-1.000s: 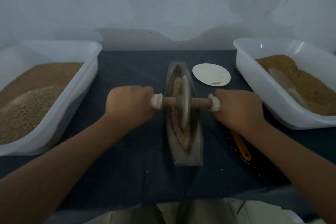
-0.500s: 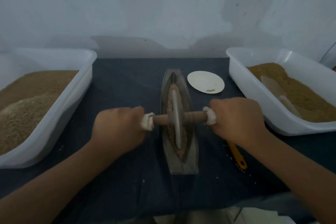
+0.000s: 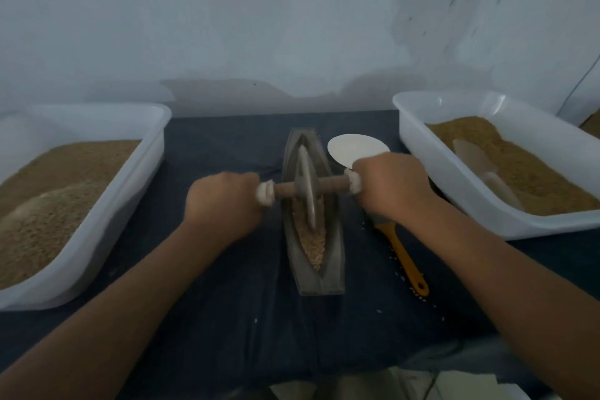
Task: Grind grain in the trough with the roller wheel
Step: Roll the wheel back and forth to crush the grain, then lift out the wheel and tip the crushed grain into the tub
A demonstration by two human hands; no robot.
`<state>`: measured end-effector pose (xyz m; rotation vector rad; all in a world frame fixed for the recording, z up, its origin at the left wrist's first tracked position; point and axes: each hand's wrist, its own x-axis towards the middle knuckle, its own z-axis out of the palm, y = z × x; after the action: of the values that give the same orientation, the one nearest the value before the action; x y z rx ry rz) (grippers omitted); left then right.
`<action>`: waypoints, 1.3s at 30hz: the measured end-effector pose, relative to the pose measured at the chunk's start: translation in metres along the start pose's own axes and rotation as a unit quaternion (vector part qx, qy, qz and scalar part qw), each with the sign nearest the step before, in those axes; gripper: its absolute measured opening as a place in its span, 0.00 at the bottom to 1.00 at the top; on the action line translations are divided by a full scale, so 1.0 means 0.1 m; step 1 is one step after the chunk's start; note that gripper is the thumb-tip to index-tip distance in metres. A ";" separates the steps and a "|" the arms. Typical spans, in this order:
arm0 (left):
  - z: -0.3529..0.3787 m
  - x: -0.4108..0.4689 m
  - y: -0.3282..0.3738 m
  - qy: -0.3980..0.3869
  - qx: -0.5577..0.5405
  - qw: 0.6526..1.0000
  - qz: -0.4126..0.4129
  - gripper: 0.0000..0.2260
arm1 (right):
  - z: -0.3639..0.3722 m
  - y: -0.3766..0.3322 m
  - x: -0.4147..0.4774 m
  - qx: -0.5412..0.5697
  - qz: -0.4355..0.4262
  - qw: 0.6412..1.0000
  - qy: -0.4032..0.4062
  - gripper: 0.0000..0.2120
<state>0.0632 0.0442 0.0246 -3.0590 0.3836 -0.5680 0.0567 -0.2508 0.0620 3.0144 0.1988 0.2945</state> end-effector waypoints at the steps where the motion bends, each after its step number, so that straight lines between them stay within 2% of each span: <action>1: -0.07 -0.13 0.00 0.008 0.011 1.000 0.019 0.15 | 0.01 0.02 -0.12 -0.010 -0.004 1.000 -0.001 0.06; 3: -0.20 -0.30 0.02 0.001 0.017 0.999 0.041 0.13 | 0.00 0.05 -0.29 0.019 -0.032 0.999 -0.035 0.06; 5: -0.28 -0.31 0.04 -0.045 0.019 0.998 0.041 0.13 | -0.07 0.03 -0.32 0.046 -0.053 0.993 -0.090 0.09; 8: -0.34 -0.14 0.06 -0.095 0.021 0.994 0.055 0.12 | -0.17 -0.03 -0.25 0.013 -0.048 0.998 -0.046 0.13; 11: -0.38 0.00 0.06 -0.139 0.019 0.987 0.080 0.10 | -0.22 -0.11 -0.16 0.012 -0.046 0.998 -0.047 0.11; 14: -0.36 -0.04 0.05 -0.157 -0.039 0.986 0.032 0.12 | -0.33 -0.16 -0.14 -0.002 -0.067 0.998 -0.009 0.07; 16: -0.24 -0.18 0.03 -0.137 -0.101 0.985 -0.017 0.15 | -0.33 -0.17 -0.15 -0.038 -0.086 0.995 0.027 0.17; 19: -0.11 -0.37 0.07 -0.075 -0.198 0.974 -0.076 0.20 | -0.40 -0.15 -0.19 -0.035 -0.096 0.993 0.058 0.39; 21: -0.16 -0.39 0.10 -0.062 -0.254 0.959 -0.107 0.13 | -0.55 -0.15 -0.27 0.007 -0.109 0.983 0.145 0.47; 22: -0.21 -0.37 0.12 -0.066 -0.275 0.951 -0.126 0.08 | -0.62 -0.15 -0.32 0.035 -0.115 0.972 0.200 0.48; 25: -0.32 -0.41 0.17 -0.053 -0.355 0.914 -0.187 0.03 | -0.70 -0.08 -0.50 0.122 -0.115 0.933 0.319 0.40; 28: -0.34 -0.51 0.16 -0.042 -0.439 0.856 -0.270 0.12 | -0.51 0.08 -0.67 0.174 -0.100 0.914 0.353 0.24; 29: -0.32 -0.55 0.14 -0.037 -0.450 0.843 -0.293 0.15 | -0.40 0.14 -0.73 0.190 -0.091 0.917 0.339 0.19; 32: -0.25 -0.65 0.01 -0.012 -0.453 0.826 -0.337 0.16 | -0.04 0.21 -0.87 0.244 -0.024 0.937 0.251 0.06; 35: -0.23 -0.70 -0.12 -0.020 -0.428 0.837 -0.342 0.16 | 0.24 0.21 -0.94 0.279 0.059 0.946 0.154 0.09; 39: -0.23 -0.73 -0.20 -0.058 -0.385 0.854 -0.344 0.17 | 0.36 0.18 -0.94 0.297 0.083 0.945 0.106 0.03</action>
<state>-0.0059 0.0817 0.0211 -3.9551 -0.7199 -0.2343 -0.0250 -0.2847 0.0119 3.6000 0.0543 0.6904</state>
